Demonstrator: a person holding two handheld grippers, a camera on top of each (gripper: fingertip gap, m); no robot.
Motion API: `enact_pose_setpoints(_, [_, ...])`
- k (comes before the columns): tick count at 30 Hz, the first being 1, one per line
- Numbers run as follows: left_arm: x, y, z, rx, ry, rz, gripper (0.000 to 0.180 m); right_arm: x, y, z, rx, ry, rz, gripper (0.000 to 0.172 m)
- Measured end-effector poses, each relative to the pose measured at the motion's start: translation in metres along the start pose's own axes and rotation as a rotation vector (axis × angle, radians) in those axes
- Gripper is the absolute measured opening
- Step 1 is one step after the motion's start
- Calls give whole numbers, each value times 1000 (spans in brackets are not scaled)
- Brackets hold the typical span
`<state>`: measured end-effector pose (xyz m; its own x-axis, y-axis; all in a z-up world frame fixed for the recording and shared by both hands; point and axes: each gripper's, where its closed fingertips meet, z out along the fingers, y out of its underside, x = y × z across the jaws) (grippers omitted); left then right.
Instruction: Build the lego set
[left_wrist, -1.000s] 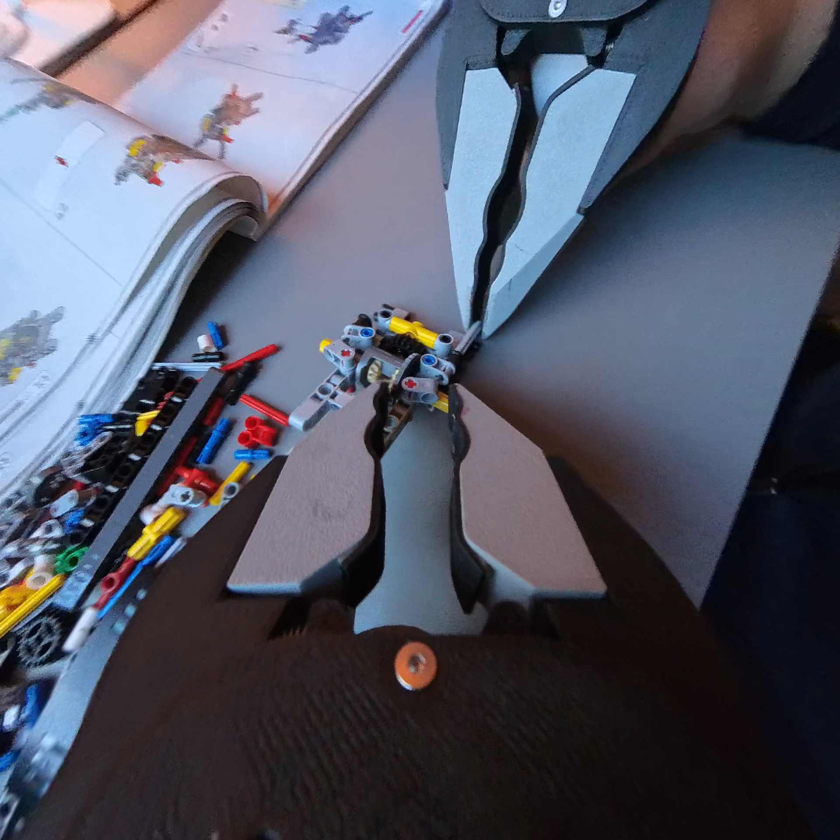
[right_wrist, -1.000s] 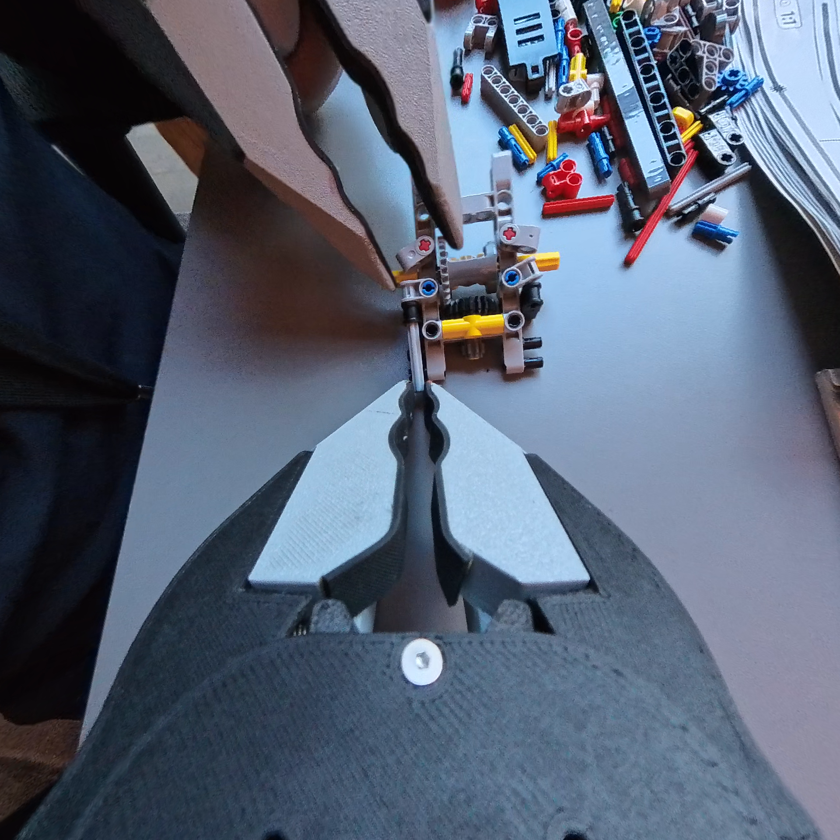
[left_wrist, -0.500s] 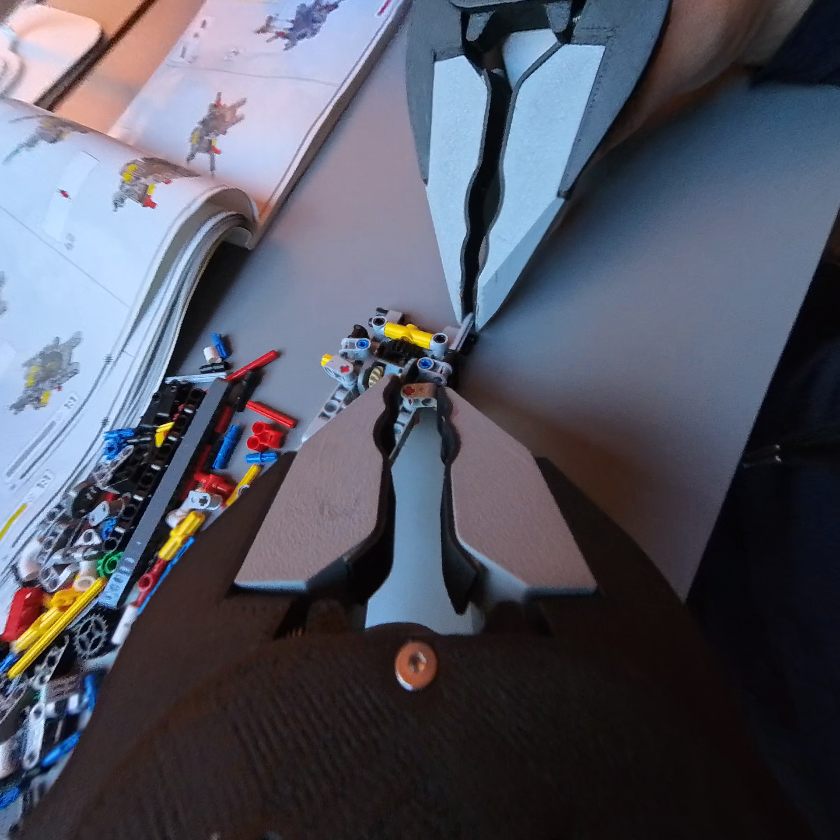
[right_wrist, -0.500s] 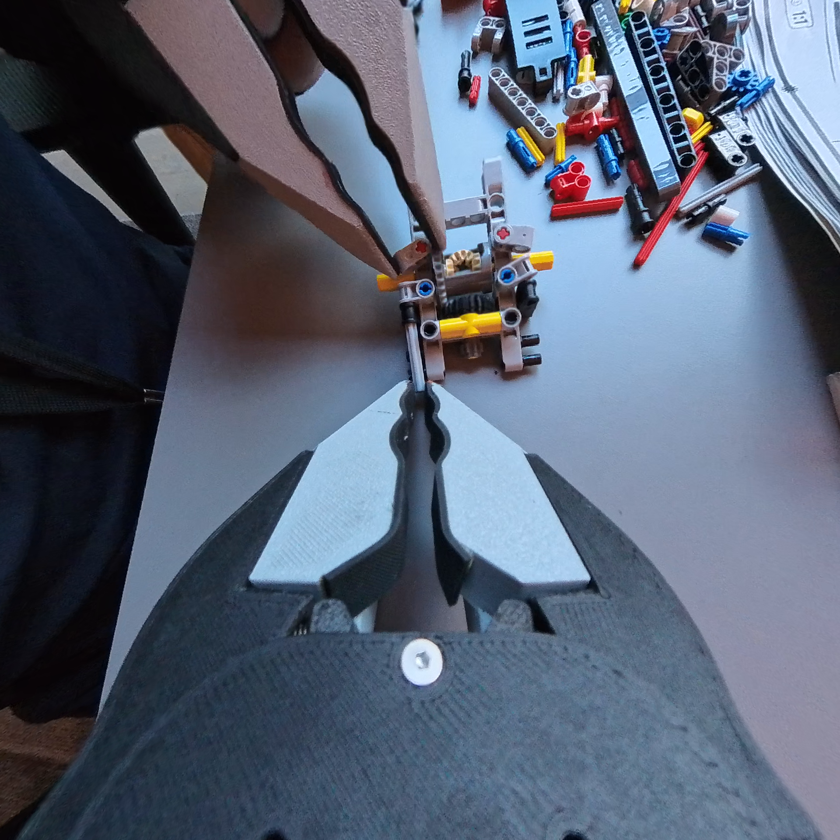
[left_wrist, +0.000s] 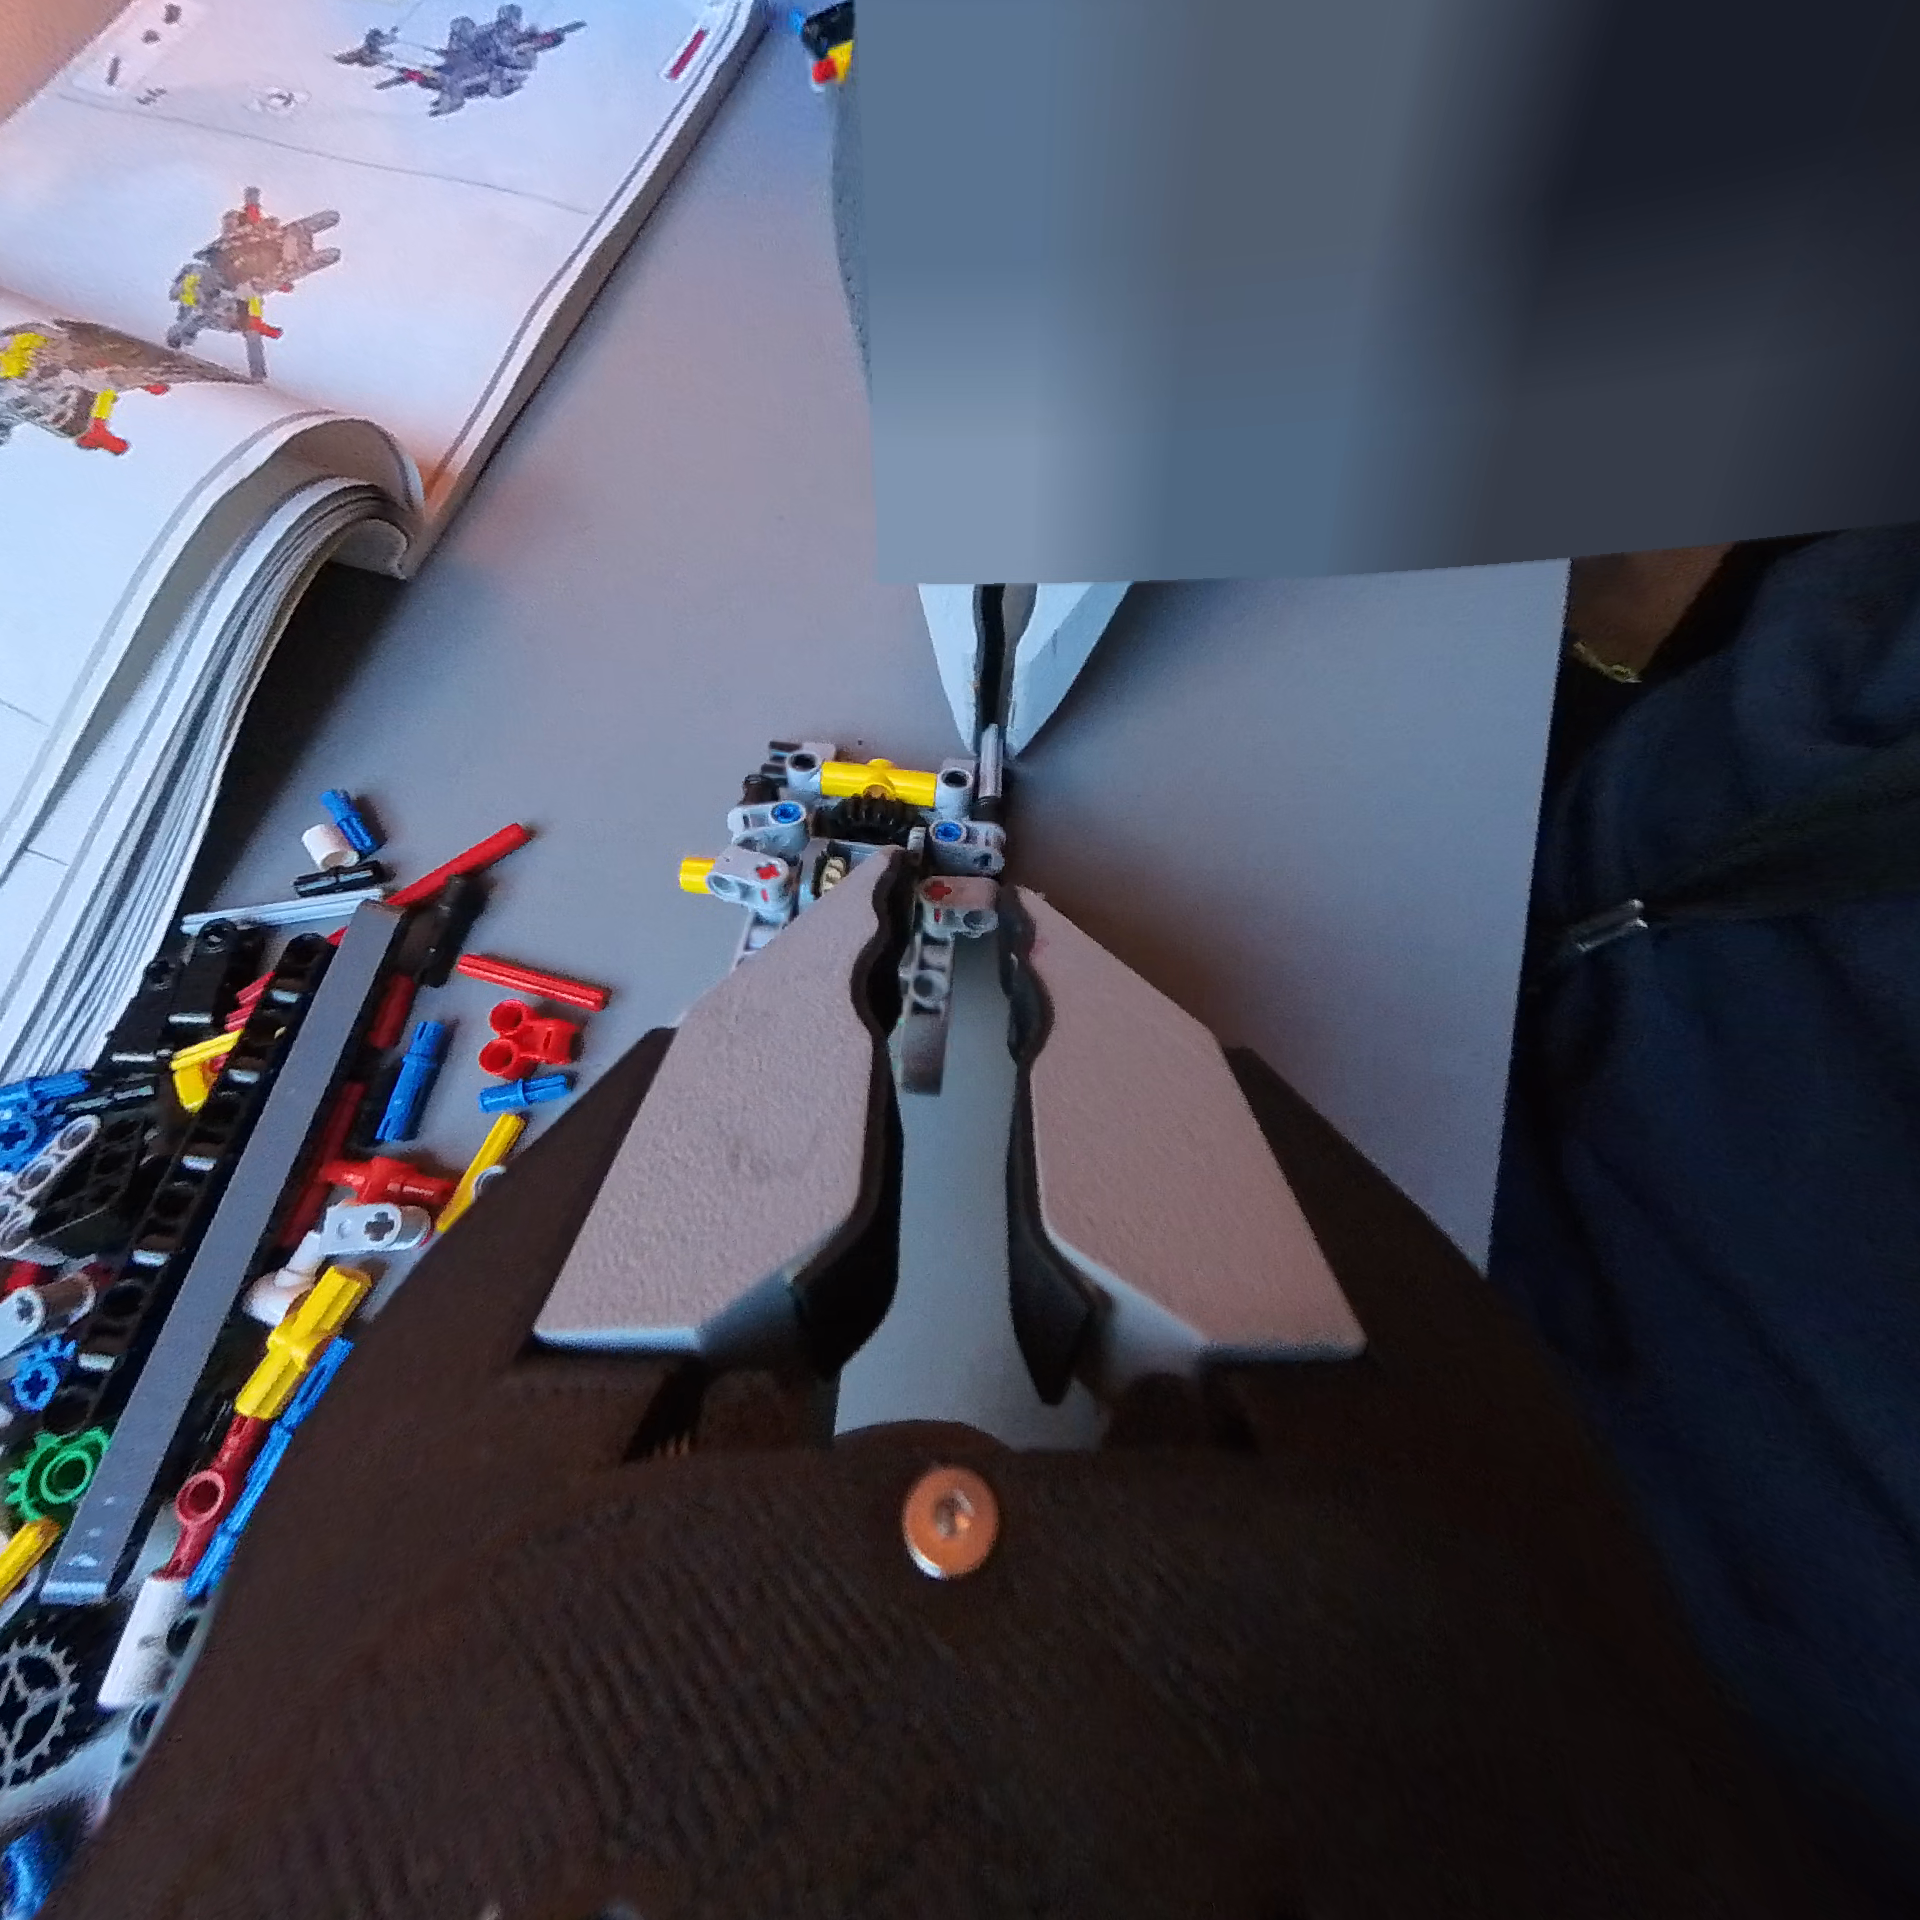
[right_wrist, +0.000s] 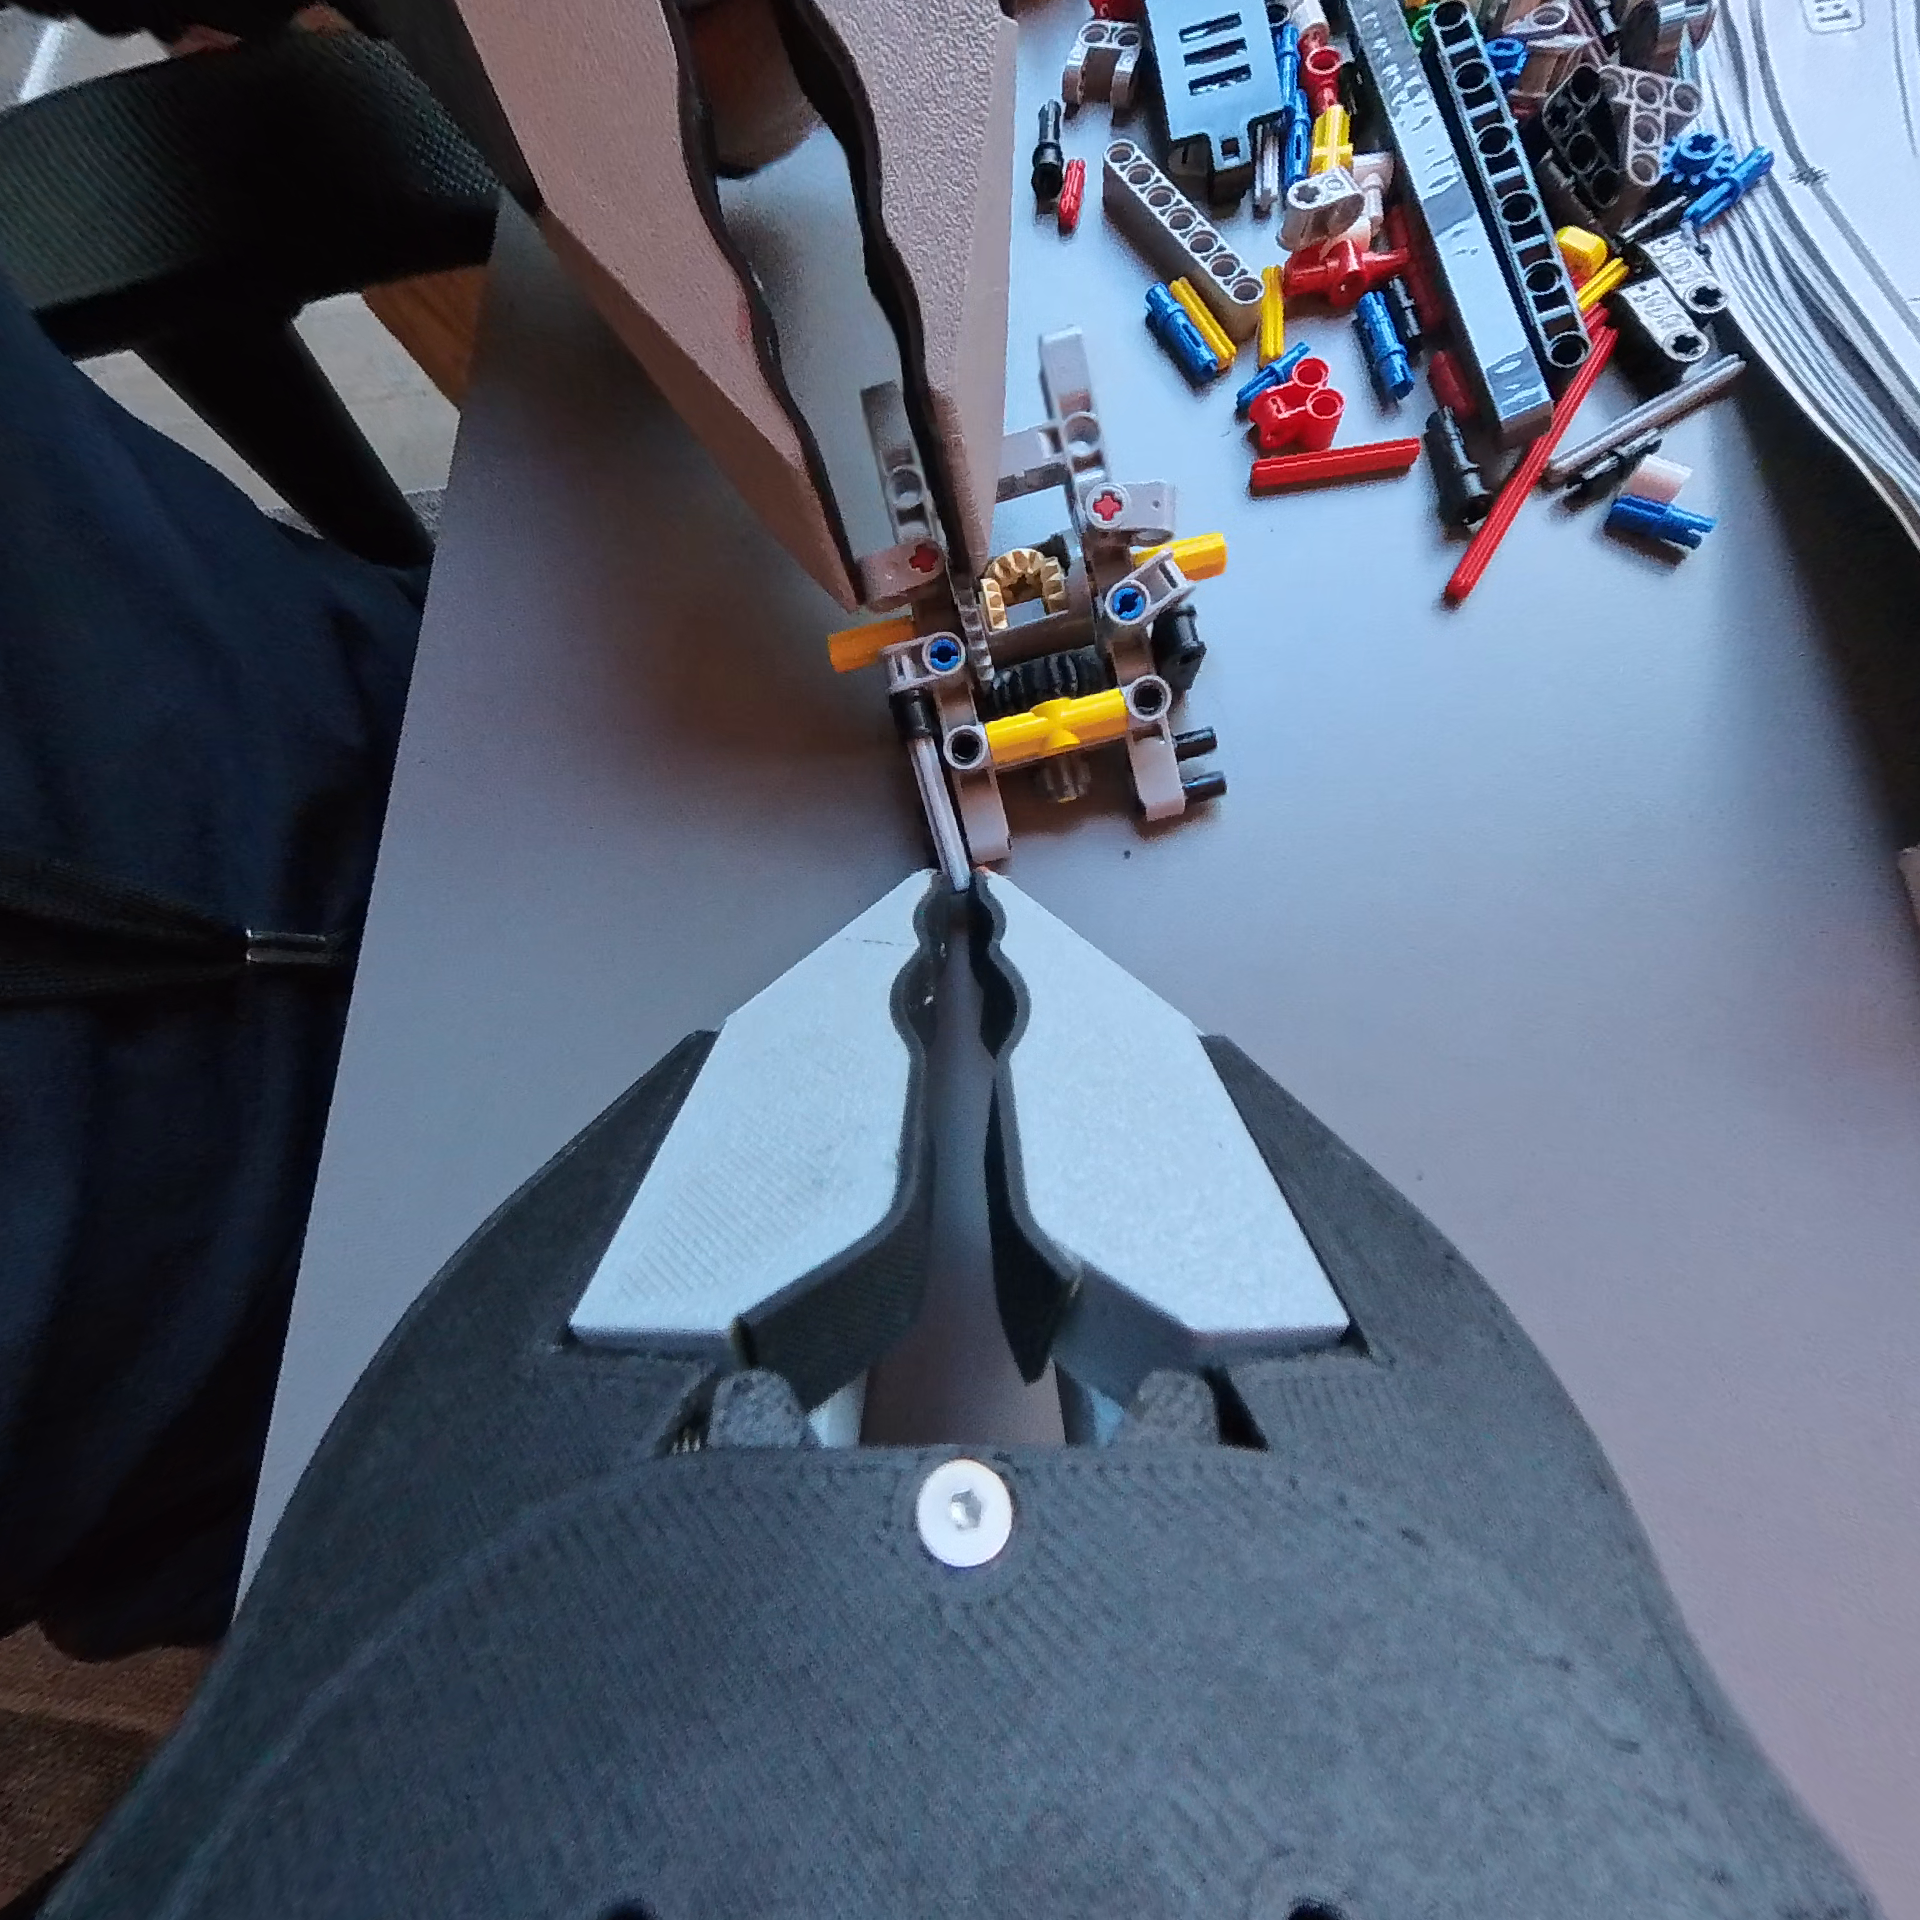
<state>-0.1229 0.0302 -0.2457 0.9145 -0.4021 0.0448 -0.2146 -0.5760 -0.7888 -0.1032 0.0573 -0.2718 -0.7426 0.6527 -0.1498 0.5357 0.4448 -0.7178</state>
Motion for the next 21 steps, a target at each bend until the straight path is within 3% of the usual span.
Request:
enact_pose_setpoints(6, [0,3,-5,5,90,-53,15,0,0,0,6,-4,-4,1])
enact_pose_setpoints(8, [2,5,-7,-1,84,-59,15,-2,0,0,10,-19,-7,1])
enact_pose_setpoints(11, [2,10,-10,-29,10,-19,29,-5,-2,0,20,-38,-11,1])
enact_pose_setpoints(14, [-2,16,-20,-75,-74,49,24,-8,-3,0,28,-52,-12,1])
enact_pose_setpoints(21, [-1,38,-13,-180,-61,91,5,-10,-1,2,9,-47,-39,1])
